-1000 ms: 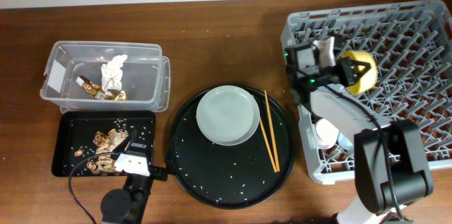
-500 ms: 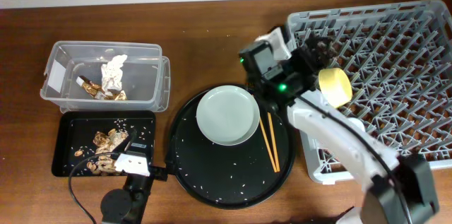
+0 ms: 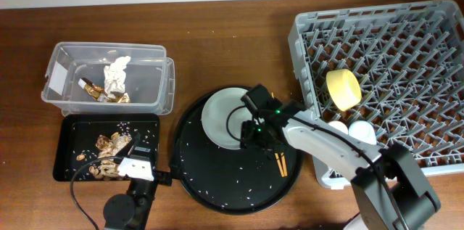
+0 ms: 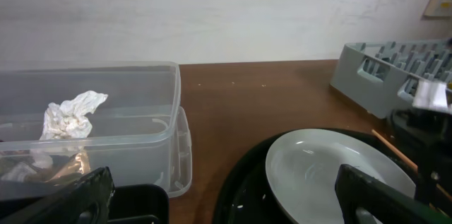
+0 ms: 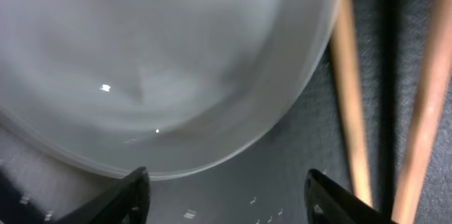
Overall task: Sort waste into correct bins and load items into the dishwasher rack
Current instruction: 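Grasp the rim of the grey plate with the right gripper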
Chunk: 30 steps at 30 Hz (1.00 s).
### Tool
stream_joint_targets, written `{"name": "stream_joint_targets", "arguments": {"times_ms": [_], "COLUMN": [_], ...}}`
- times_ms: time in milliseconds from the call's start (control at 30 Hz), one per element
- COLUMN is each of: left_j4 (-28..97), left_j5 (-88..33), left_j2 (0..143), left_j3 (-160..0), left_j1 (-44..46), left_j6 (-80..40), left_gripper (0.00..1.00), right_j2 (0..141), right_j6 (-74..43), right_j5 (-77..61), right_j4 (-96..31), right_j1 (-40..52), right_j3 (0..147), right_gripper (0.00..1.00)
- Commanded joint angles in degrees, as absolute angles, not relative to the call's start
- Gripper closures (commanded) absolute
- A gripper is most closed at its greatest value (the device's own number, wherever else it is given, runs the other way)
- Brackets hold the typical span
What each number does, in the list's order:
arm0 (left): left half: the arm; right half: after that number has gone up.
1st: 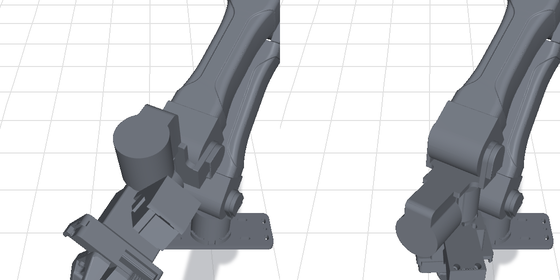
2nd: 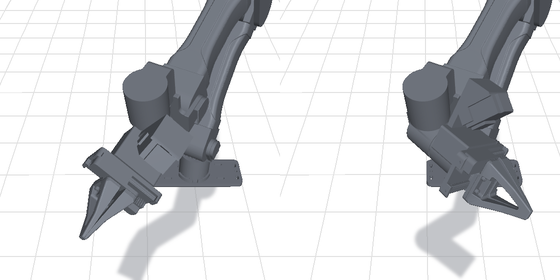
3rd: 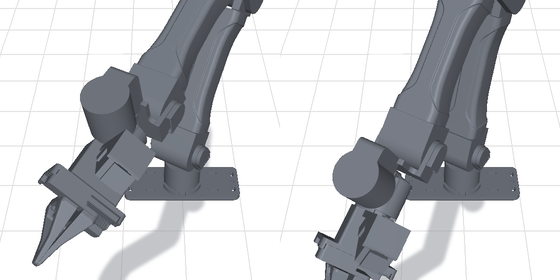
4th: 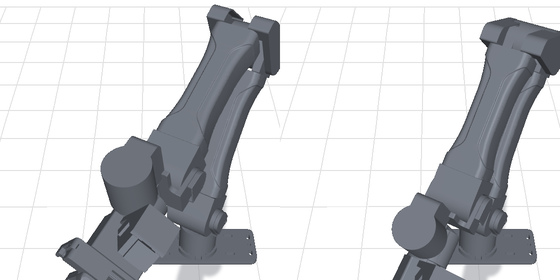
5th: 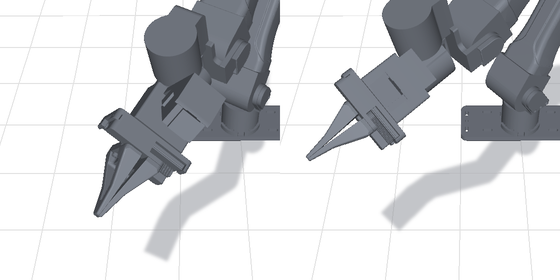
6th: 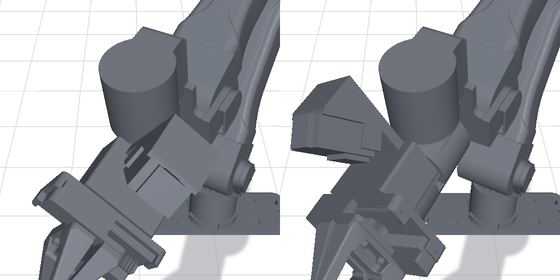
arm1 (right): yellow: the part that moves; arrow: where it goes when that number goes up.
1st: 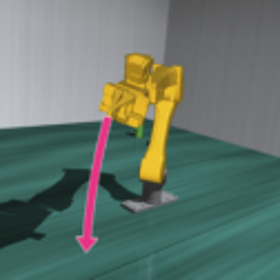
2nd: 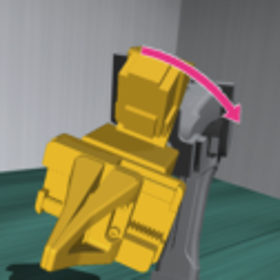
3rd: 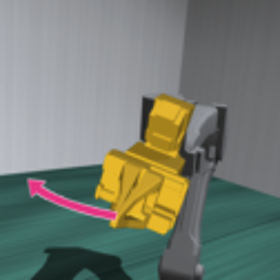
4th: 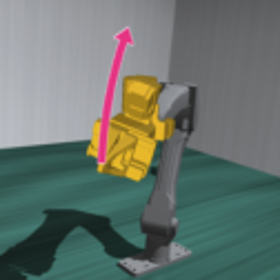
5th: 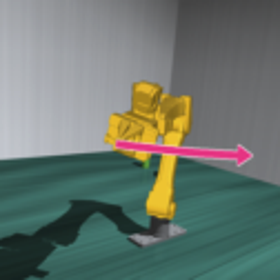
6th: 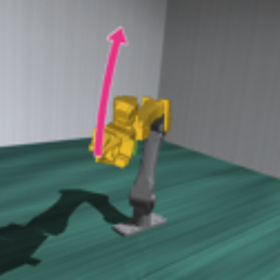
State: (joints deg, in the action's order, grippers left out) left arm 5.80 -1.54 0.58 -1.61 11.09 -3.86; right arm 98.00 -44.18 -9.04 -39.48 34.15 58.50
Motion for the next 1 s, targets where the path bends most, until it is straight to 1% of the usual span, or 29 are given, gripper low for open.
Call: {"name": "stream_joint_targets", "arguments": {"times_ms": [0,67,100,133,200,300,367,467,500,567,633,700,767,800,833,867,933,967], "left_j4": [5.6,5.6,5.6,5.6,5.6,5.6,5.6,5.6,5.6,5.6,5.6,5.6,5.6,5.6,5.6,5.6,5.6,5.6], "left_j5": [-2.0,-2.0,-2.0,-2.0,-2.0,-2.0,-2.0,-2.0,-2.0,-2.0,-2.0,-2.0,-2.0,-2.0,-2.0,-2.0,-2.0,-2.0], "left_j2": [0.3,0.3,0.3,0.3,0.3,0.3,0.3,0.3,0.3,0.3,0.3,0.3,0.3,0.3,0.3,0.3,0.3,0.3], "left_j3": [-1.1,-1.1,-1.1,-1.1,-1.1,-1.1,-1.1,-1.1,-1.1,-1.1,-1.1,-1.1,-1.1,-1.1,-1.1,-1.1,-1.1,-1.1], "left_j1": [10.8,10.8,10.8,10.8,10.8,10.8,10.8,10.8,10.8,10.8,10.8,10.8,10.8,10.8,10.8,10.8,10.8,10.8], "left_j6": [-3.0,-3.0,-3.0,-3.0,-3.0,-3.0,-3.0,-3.0,-3.0,-3.0,-3.0,-3.0,-3.0,-3.0,-3.0,-3.0,-3.0,-3.0], "left_gripper": [0.01,0.01,0.01,0.01,0.0,0.01,0.01,0.0,0.0,0.01,0.0,0.0,0.0,0.0,0.0,0.01,0.0,0.0], "right_j2": [97.9,97.9,97.9,97.9,97.9,97.9,97.9,97.9,97.8,96.2,92.2,85.0,75.0,68.3,63.3,61.2,56.2,55.6], "right_j6": [-50.0,-50.1,-50.7,-52.2,-57.7,-60.6,-60.5,-60.5,-60.5,-59.4,-55.7,-49.1,-40.5,-35.1,-31.6,-30.1,-25.5,-22.1], "right_j5": [-9.9,-9.9,-9.9,-9.9,-9.8,-9.9,-10.1,-10.3,-10.3,-10.3,-9.6,-6.9,-0.1,9.2,20.4,27.9,55.8,67.8], "right_j4": [-35.0,-34.6,-34.6,-34.6,-34.4,-31.8,-31.7,-33.2,-33.3,-32.5,-32.5,-32.6,-32.8,-34.3,-36.5,-37.8,-40.4,-39.6], "right_j1": [32.2,32.2,32.2,32.2,32.7,32.7,32.7,32.7,32.7,32.7,32.7,32.7,32.7,32.7,32.6,32.6,32.4,31.4], "right_j3": [54.9,54.8,54.8,54.7,53.5,51.7,51.6,51.6,51.6,51.7,52.7,54.3,54.8,54.8,54.8,54.8,54.8,54.8], "right_gripper": [0.37,0.39,0.43,0.45,0.46,0.58,0.67,0.94,0.96,0.96,0.96,0.96,0.96,0.96,0.96,0.96,0.96,0.96]}}
